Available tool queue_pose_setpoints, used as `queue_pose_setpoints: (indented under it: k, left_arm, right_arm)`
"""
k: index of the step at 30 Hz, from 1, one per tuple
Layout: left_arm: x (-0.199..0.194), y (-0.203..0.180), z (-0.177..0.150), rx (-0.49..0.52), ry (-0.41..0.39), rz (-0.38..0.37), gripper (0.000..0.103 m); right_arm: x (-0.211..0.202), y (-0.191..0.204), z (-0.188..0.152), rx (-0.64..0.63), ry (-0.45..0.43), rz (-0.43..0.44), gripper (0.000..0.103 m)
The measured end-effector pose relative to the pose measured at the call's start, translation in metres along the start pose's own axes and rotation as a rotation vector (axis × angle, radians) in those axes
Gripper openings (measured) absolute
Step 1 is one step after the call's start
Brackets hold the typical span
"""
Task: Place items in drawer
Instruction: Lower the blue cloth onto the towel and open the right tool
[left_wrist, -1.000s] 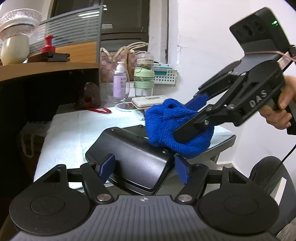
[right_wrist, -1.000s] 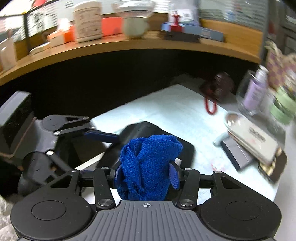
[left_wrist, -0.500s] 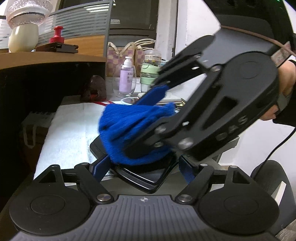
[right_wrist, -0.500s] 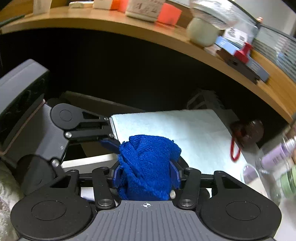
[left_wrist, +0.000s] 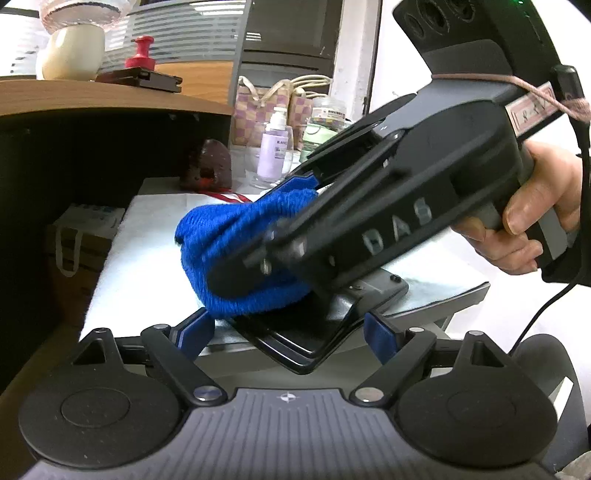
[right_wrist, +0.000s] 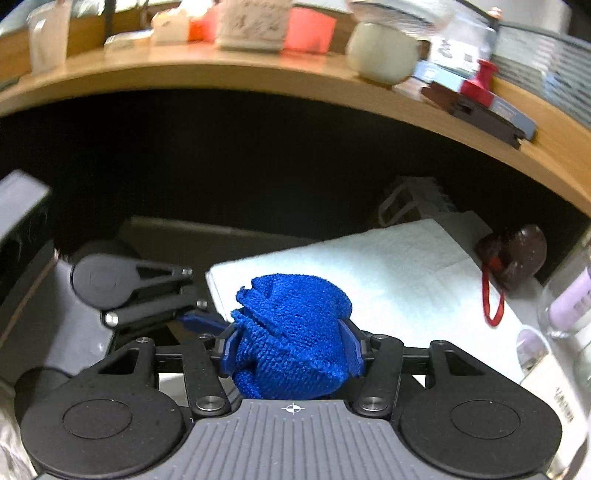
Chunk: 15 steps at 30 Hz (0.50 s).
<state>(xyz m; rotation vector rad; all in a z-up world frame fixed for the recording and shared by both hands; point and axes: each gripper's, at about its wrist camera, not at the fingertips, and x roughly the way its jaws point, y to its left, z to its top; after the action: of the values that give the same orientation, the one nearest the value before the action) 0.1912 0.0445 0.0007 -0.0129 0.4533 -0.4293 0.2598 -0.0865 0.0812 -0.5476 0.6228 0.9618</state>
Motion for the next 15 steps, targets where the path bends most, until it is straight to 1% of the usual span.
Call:
queue_pose_setpoints:
  k: [2,8,13,15]
  left_arm:
    - [-0.001,-0.002,0.0,0.015,-0.005,-0.002,0.089]
    - [-0.004,-0.012,-0.002,0.069,-0.019,-0.017,0.087]
    - [-0.007,-0.017,-0.001,0.075,-0.031,-0.022,0.087]
    - [-0.008,-0.018,0.0,0.08,-0.034,-0.019,0.086]
  right_arm:
    - [-0.006,-0.008,-0.002,0.043,-0.021,-0.018,0.053]
    - [-0.025,-0.03,-0.006,0.172,-0.085,-0.07,0.053]
    - [-0.038,-0.043,-0.006,0.271,-0.132,-0.111,0.053]
    - [-0.044,-0.05,-0.013,0.301,-0.139,-0.129,0.054]
